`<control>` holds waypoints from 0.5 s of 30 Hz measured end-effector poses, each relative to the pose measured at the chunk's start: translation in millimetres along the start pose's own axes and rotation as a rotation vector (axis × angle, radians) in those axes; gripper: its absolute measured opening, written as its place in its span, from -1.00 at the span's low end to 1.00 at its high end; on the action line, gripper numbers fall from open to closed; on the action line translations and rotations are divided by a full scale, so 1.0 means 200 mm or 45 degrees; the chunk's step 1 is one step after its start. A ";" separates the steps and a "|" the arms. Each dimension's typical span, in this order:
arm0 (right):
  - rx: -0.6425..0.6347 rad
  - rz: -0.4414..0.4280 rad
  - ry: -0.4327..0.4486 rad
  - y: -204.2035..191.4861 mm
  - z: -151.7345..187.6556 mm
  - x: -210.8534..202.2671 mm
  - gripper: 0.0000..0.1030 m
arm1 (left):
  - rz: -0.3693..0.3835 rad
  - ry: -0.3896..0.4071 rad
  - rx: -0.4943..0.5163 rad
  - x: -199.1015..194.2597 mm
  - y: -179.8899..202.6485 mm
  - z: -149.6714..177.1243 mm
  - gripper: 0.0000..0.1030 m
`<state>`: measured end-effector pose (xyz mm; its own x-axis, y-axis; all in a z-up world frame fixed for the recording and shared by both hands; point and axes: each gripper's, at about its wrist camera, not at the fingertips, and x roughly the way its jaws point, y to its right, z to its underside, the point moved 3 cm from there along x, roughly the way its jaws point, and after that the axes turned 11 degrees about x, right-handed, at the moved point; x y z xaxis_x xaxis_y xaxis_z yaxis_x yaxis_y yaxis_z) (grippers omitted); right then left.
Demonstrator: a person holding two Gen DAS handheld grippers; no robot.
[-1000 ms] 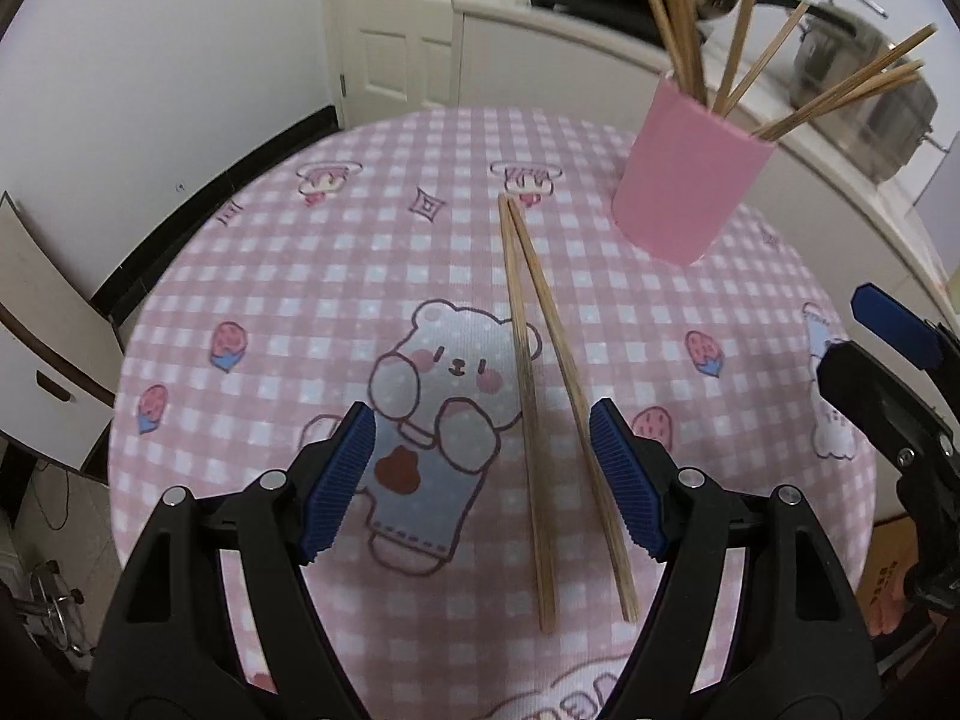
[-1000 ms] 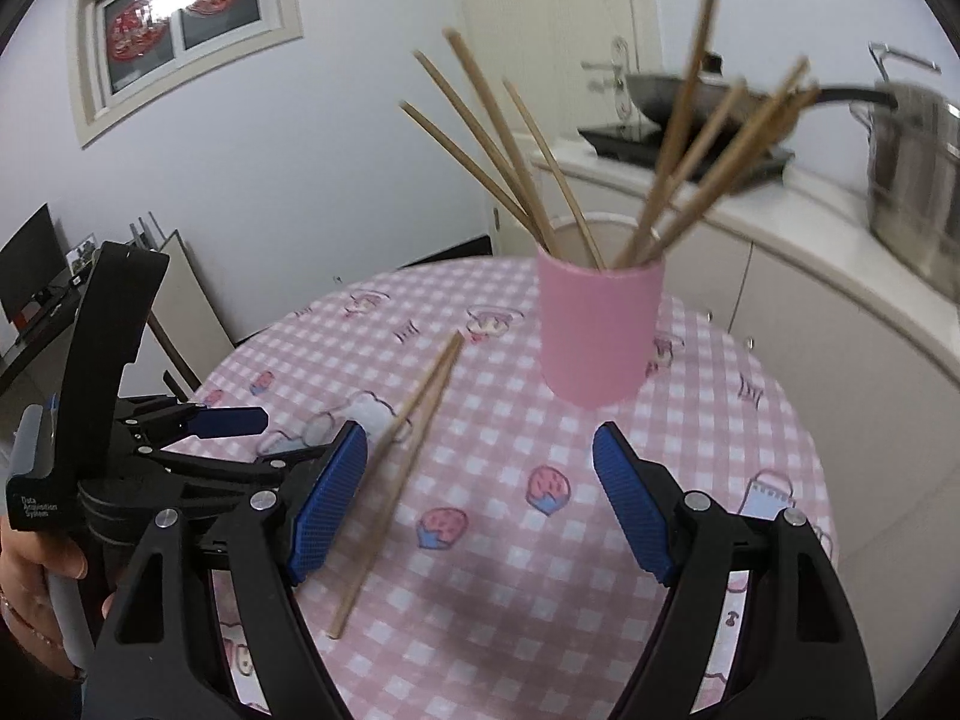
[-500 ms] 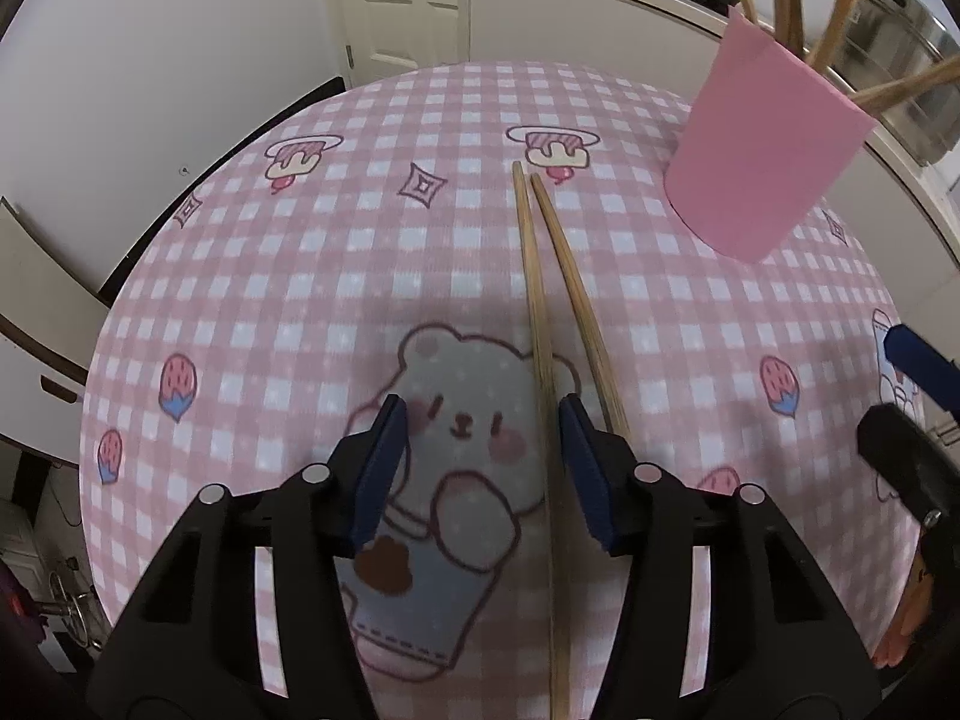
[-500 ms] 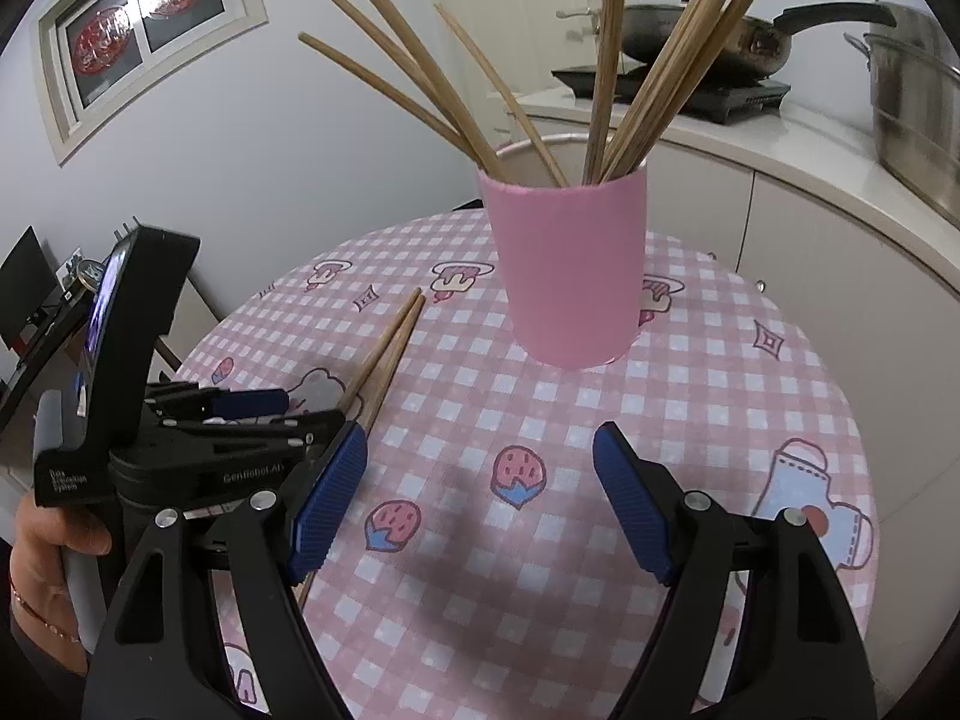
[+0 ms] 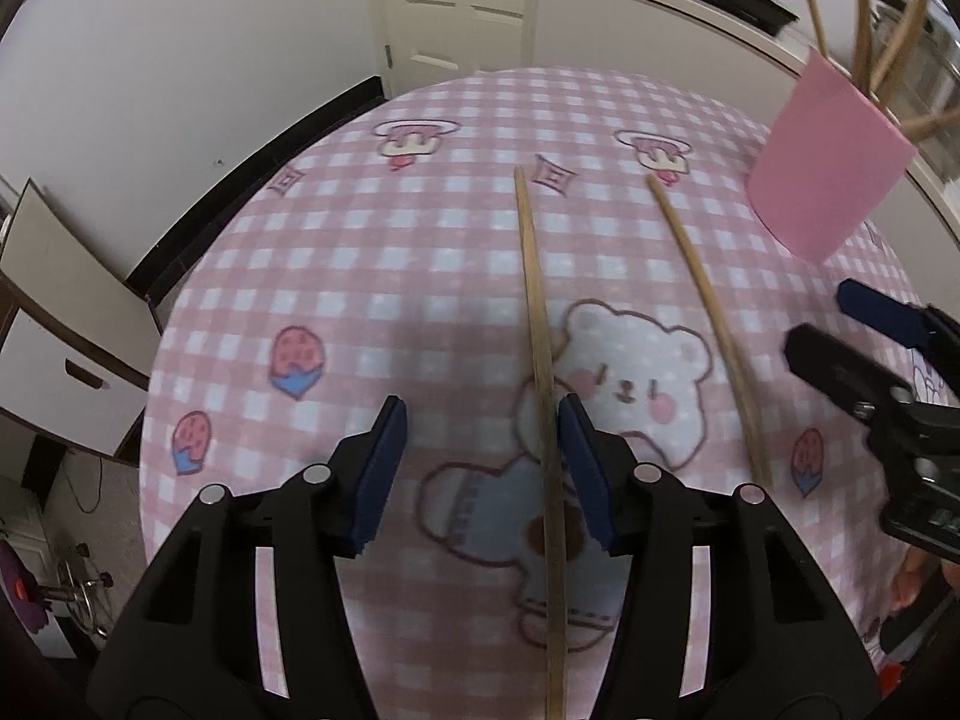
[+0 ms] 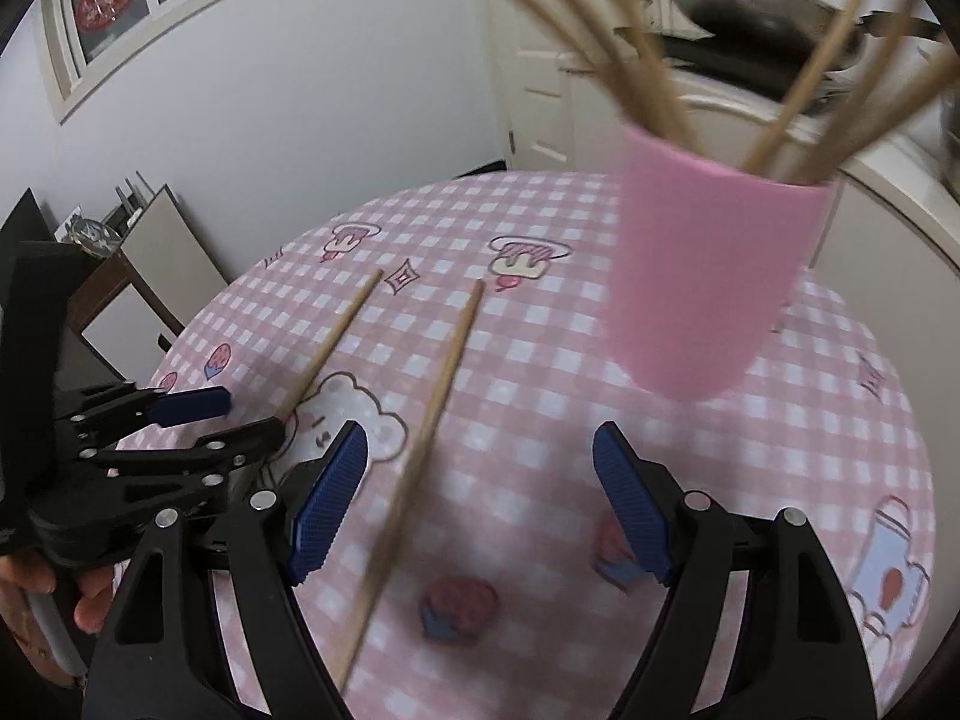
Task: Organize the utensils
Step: 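Move both open tools back over the last chopsticks on the table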
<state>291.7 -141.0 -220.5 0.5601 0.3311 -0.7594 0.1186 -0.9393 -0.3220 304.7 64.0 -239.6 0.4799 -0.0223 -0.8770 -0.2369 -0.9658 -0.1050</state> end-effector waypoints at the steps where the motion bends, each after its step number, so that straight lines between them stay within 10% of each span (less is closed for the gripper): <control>1: -0.010 0.006 -0.011 -0.02 -0.01 0.03 0.44 | 0.006 0.005 -0.011 0.00 -0.02 -0.01 0.02; 15: -0.067 0.100 -0.114 -0.08 -0.12 0.23 -0.17 | -0.011 -0.023 -0.032 0.14 -0.08 -0.23 0.02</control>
<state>334.9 -112.8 -236.6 0.4940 0.2607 -0.8294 0.1216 -0.9653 -0.2310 360.4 67.0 -241.5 0.4668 -0.0097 -0.8843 -0.2111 -0.9722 -0.1008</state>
